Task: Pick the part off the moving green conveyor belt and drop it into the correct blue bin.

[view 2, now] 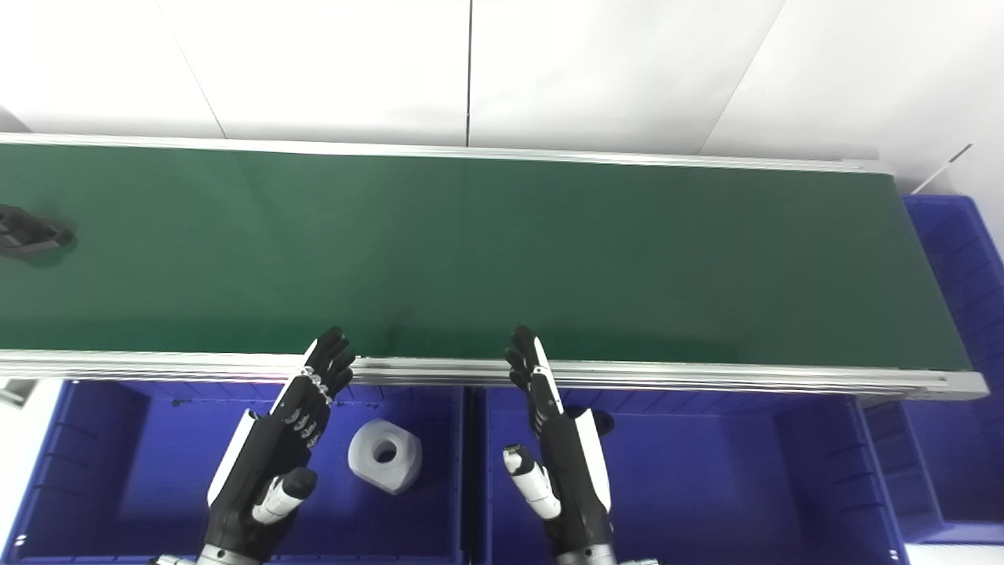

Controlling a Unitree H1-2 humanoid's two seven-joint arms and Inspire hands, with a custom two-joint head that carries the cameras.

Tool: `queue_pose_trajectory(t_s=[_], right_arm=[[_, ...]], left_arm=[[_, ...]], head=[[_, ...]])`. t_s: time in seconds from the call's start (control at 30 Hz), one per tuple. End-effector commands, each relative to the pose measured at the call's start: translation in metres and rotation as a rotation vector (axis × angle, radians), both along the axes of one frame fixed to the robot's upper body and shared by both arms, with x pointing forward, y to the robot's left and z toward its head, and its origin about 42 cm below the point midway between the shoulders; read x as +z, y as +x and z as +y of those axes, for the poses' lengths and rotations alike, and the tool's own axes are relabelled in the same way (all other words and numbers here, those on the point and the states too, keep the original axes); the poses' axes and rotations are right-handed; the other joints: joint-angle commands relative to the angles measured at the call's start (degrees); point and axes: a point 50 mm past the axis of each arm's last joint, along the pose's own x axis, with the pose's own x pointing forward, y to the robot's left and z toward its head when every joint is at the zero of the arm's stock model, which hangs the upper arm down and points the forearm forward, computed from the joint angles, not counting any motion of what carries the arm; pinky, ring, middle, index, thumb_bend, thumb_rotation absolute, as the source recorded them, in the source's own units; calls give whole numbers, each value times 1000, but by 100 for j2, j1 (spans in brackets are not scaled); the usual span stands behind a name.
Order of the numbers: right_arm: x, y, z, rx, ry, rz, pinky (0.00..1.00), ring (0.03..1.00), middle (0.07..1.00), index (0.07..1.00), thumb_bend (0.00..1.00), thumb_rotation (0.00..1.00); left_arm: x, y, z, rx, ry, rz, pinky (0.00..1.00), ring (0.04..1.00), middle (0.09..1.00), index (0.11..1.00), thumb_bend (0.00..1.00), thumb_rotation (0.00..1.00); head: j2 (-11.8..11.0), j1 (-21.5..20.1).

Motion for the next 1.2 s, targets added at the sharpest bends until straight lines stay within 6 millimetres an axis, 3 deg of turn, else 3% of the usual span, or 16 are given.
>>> queue_pose_trajectory(t_s=[0.0, 1.17], right_arm=[[7, -1, 1, 4, 13, -27, 936, 950, 978, 990, 836, 1000], [5, -1, 1, 11, 24, -4, 943, 946, 978, 997, 845, 1000]], left_arm=[[9, 1, -1, 4, -17, -55, 965, 970, 983, 1000, 874, 775], [7, 3, 0, -28, -18, -58, 973, 990, 997, 1000, 869, 758]], head=[[-8, 4], [-11, 27]])
